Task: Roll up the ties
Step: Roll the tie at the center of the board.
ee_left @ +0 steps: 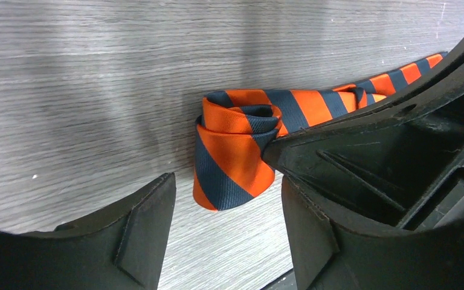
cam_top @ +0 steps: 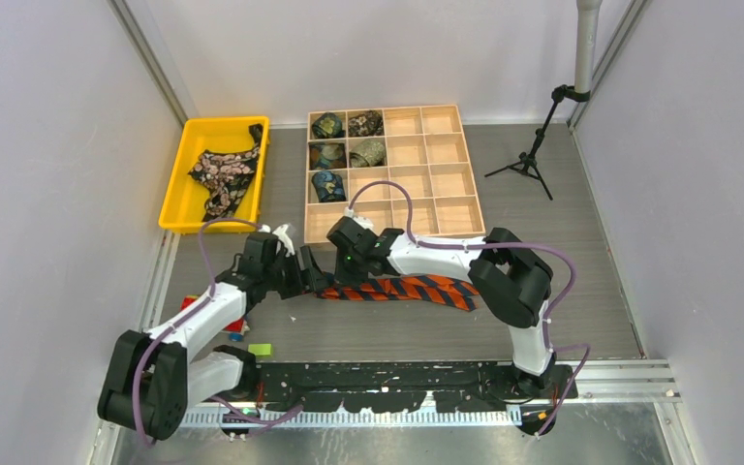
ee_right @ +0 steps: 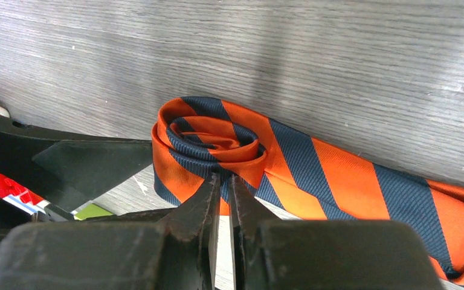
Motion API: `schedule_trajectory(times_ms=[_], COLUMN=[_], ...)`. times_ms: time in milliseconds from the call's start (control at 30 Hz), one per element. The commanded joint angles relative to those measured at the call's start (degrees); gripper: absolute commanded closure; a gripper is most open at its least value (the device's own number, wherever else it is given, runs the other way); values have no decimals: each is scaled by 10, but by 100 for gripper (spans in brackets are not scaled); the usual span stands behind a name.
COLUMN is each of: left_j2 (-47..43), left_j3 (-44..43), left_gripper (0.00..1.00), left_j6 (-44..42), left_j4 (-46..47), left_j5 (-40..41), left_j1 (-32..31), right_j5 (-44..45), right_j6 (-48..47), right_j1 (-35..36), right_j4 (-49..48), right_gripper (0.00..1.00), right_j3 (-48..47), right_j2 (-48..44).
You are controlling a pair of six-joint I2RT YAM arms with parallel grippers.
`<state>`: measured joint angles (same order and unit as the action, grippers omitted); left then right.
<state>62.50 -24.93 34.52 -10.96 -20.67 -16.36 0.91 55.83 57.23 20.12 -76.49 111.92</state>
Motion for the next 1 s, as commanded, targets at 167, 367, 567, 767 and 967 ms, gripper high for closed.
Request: schedule_trajectory(times_ms=[167, 367, 567, 767, 967], left_j2=[48, 78, 98, 103, 89], left_j3=[-2, 3, 10, 15, 3], left_gripper=[39, 42, 49, 67, 76], left_j6=[11, 23, 31, 32, 22], left_j4=[61, 90, 124, 134, 93], left_j5=[-50, -68, -87, -88, -55], left_j1=[4, 4, 4, 4, -9], right_j5=[9, 3, 3, 0, -1], right_j6=[-7, -1, 0, 2, -10], right_j1=[-8, -12, -12, -13, -16], right_j4=[-18, -40, -47, -51, -38], right_gripper=[85, 85, 85, 85, 82], right_j3=[34, 61, 70, 73, 41], right_j2=[8, 4, 2, 0, -17])
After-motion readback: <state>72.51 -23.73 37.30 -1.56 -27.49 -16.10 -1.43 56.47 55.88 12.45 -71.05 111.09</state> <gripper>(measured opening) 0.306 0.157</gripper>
